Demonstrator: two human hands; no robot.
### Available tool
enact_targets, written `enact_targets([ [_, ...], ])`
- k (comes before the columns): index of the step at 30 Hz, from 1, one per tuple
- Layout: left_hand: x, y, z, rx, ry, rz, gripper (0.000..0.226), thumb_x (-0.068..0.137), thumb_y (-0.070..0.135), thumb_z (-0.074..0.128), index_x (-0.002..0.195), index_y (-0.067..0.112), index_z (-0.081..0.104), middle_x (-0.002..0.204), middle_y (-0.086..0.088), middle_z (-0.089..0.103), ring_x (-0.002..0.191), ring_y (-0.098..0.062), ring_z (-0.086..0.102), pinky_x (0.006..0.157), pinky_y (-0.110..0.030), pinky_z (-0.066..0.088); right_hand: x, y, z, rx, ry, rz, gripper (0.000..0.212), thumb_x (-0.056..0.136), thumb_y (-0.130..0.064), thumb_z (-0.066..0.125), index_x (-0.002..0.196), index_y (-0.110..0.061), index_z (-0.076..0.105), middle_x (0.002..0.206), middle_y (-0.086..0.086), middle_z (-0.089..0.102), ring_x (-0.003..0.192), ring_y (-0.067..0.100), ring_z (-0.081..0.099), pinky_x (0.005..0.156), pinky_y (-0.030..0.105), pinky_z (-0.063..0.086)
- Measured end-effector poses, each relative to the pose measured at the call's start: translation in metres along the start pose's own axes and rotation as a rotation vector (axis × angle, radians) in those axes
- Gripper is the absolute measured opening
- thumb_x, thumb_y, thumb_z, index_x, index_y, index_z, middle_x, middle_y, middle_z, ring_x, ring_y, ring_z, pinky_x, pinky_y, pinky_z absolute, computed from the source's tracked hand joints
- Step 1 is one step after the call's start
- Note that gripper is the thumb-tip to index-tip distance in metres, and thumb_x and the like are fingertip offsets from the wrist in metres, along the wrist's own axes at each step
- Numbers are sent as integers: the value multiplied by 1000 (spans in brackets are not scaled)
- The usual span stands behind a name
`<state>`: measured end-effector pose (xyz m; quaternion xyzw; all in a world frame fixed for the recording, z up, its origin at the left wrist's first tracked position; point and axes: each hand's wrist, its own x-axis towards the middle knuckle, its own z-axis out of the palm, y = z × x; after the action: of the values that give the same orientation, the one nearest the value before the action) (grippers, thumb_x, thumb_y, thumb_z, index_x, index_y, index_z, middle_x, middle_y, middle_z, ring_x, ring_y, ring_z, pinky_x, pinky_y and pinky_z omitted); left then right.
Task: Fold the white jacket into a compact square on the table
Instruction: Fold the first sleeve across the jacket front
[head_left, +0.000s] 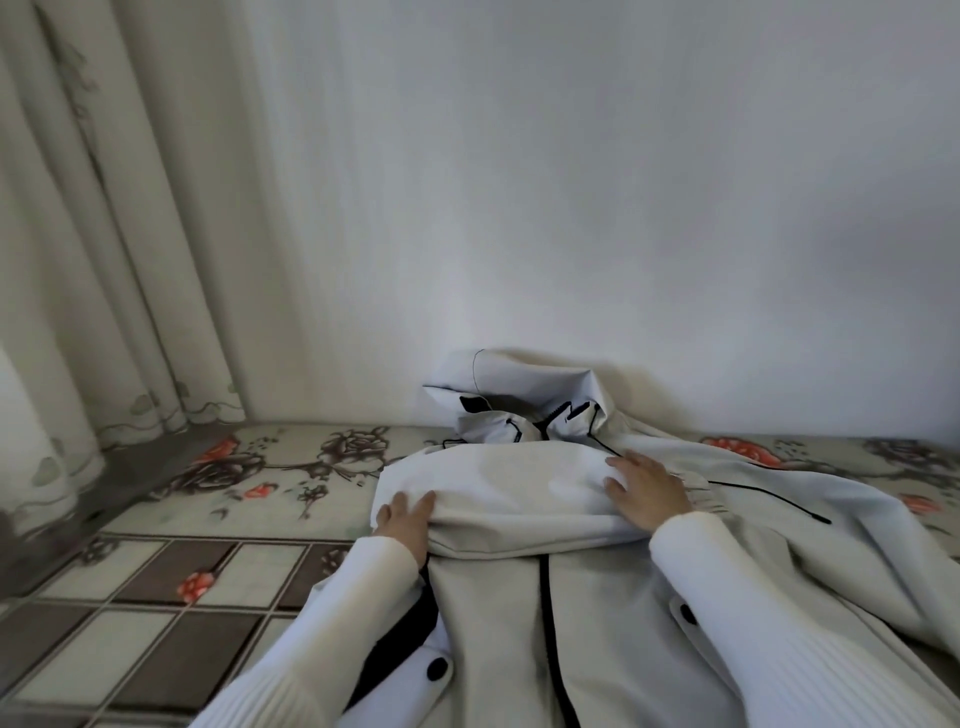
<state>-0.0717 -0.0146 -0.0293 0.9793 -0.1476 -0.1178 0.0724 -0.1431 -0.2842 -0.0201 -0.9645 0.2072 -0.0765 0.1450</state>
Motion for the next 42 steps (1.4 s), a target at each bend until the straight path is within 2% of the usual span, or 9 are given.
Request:
enact_targets([
  [3, -5, -2, -1, -10, -22, 3, 80, 93, 4, 43, 150, 30, -6, 158, -14, -13, 147, -36, -4, 120, -44, 14, -3, 4, 23, -137, -258, 119, 58, 96, -50, 28, 149, -34, 13, 160, 5, 5, 147, 26, 7, 118, 42, 7],
  [7, -13, -3, 9, 20, -16, 20, 83, 93, 6, 43, 149, 31, -12, 157, -14, -20, 146, -37, -10, 120, -47, 8, -1, 4, 26, -290, -364, 204, 66, 93, -60, 22, 151, -34, 1, 160, 9, -2, 148, 29, 2, 120, 46, 6],
  [12, -14, -4, 11, 38, -20, 22, 82, 93, 7, 43, 149, 29, -12, 156, -15, -21, 145, -38, -13, 121, -45, 4, 7, -31, 14, -159, -194, 181, 62, 91, -39, 41, 147, -21, 19, 150, 13, 28, 138, 34, 30, 113, 48, 27],
  [17, -12, -8, 14, 21, -2, 41, 79, 93, 3, 37, 150, 28, -12, 157, -13, -21, 146, -37, -13, 119, -43, 3, 21, -110, 6, 19, -27, -136, 59, 90, -20, 47, 144, -16, 27, 147, 11, 38, 137, 29, 36, 107, 44, 35],
  [24, -9, -13, 31, 29, 95, 74, 77, 92, 2, 30, 149, 28, -15, 157, -12, -23, 145, -36, -16, 120, -43, 3, 36, -209, 31, 74, -137, -446, 42, 98, -18, 37, 139, -11, 40, 146, 8, 43, 135, 25, 39, 110, 38, 32],
  [35, -11, -18, 40, 27, 196, 94, 60, 100, 9, 25, 152, 18, -4, 159, -11, -14, 148, -28, -10, 121, -39, 5, 48, -241, 77, -132, -125, -357, 46, 98, -35, 32, 123, -3, 55, 133, 18, 53, 126, 32, 47, 102, 39, 36],
  [37, -17, -15, 38, 18, 297, 62, 58, 96, 6, 27, 151, 15, 12, 159, -17, 3, 148, -30, 7, 119, -35, 19, 53, -241, 76, -144, -138, -321, 48, 96, -40, 37, 123, -4, 54, 133, 18, 55, 124, 32, 50, 99, 37, 38],
  [39, -18, -12, 39, 60, 555, 82, 54, 80, 8, 33, 125, 20, 62, 133, -16, 57, 123, -27, 57, 91, -24, 53, 60, -242, 75, -123, -237, -291, 50, 92, -43, 47, 122, -4, 53, 131, 18, 55, 123, 32, 51, 98, 36, 40],
  [42, -21, -12, 40, 103, 506, 63, 53, 67, 15, 33, 91, 30, 78, 100, 5, 76, 90, -16, 74, 57, -18, 58, 71, -245, 77, -13, -321, -311, 24, 89, -29, 54, 89, -5, 59, 98, 14, 63, 105, 29, 55, 76, 26, 45],
])
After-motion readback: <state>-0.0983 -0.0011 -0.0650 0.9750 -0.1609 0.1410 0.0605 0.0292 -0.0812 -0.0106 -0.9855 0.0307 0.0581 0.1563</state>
